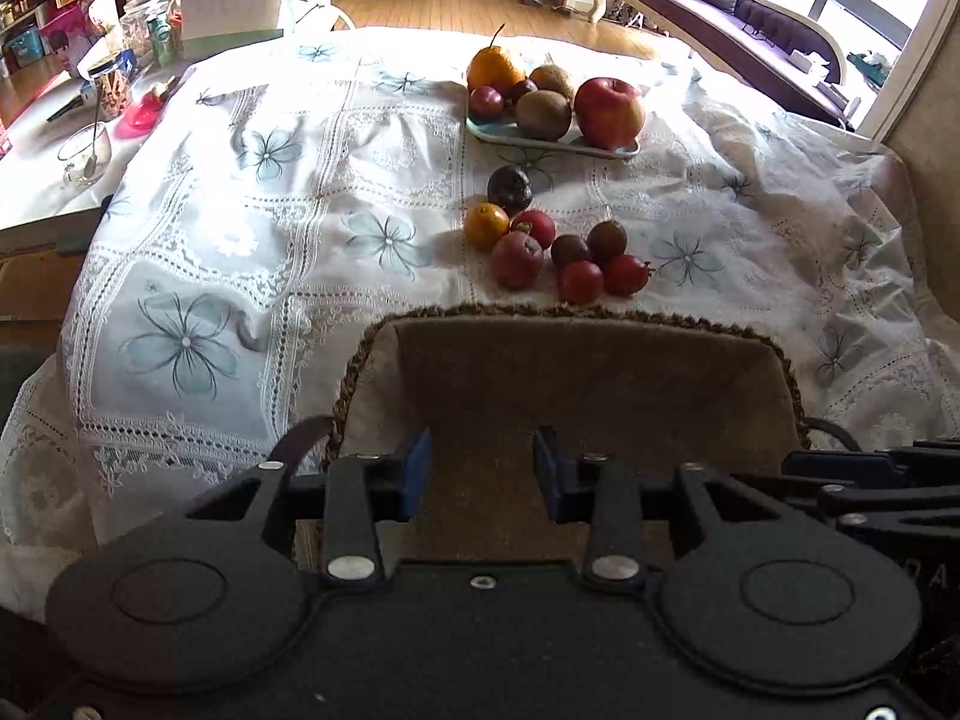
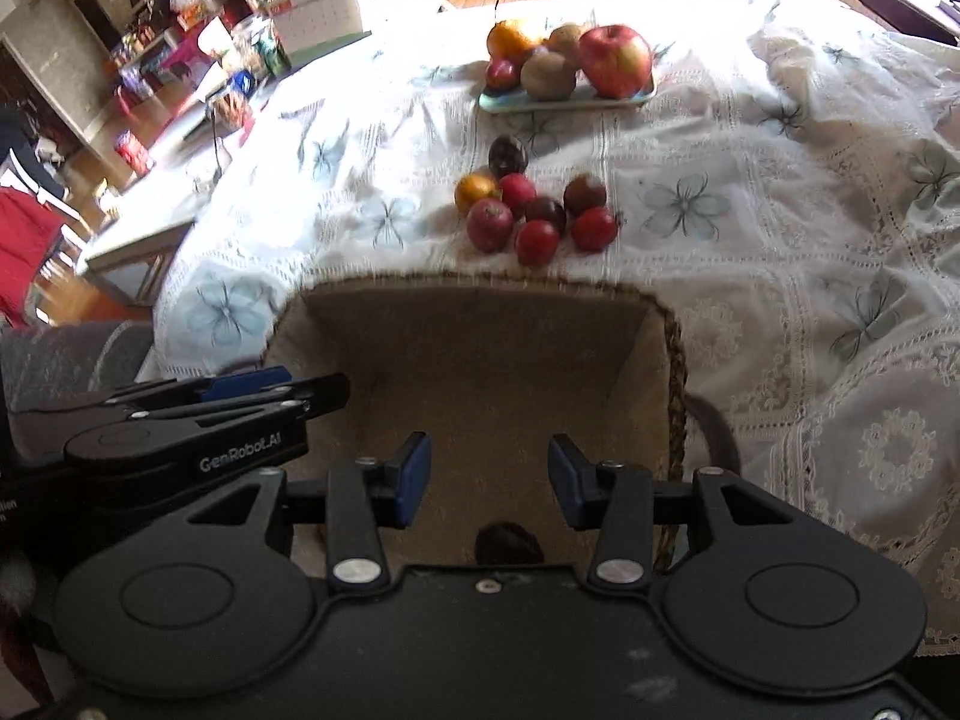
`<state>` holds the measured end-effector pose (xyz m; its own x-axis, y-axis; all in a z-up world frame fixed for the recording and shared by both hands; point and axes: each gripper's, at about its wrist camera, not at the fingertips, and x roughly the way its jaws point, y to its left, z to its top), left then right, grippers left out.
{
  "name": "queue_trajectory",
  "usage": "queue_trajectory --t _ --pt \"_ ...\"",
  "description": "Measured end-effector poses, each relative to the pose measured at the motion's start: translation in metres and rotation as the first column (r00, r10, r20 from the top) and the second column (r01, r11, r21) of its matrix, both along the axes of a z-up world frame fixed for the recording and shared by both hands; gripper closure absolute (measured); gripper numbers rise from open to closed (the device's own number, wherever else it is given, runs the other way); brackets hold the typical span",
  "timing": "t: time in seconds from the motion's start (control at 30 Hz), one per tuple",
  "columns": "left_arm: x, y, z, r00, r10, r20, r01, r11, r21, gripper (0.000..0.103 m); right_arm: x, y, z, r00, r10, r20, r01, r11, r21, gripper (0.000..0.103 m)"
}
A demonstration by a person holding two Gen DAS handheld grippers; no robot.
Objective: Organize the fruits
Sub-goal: 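Move both grippers back from the basket to the fruit row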
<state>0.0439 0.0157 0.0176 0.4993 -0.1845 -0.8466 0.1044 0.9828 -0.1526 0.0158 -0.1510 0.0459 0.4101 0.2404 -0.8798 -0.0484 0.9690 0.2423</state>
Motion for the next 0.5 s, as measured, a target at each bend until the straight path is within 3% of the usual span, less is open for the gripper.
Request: queue_trajectory --t 0.1,0.23,0.5 --pt "0.020 0.006 0.015 1.000 0.014 0.020 -0.014 1.000 -0.016 0.057 0.017 -0.010 0.014 0.998 -0.053 0.033 0.052 0.999 0.006 0.057" --pt "0.051 0.003 0.025 0.997 0.037 0.068 -0.038 0.999 0.026 0.057 0.053 -0.023 0.018 0.993 -0.108 0.050 0.109 0.994 -0.007 0.057" --pt "0.121 -0.017 0.001 0.998 0.026 0.051 -0.029 0.998 0.062 0.057 0.129 -0.037 -0.021 0.970 -0.238 0.057 0.242 0.966 -0.090 0.057"
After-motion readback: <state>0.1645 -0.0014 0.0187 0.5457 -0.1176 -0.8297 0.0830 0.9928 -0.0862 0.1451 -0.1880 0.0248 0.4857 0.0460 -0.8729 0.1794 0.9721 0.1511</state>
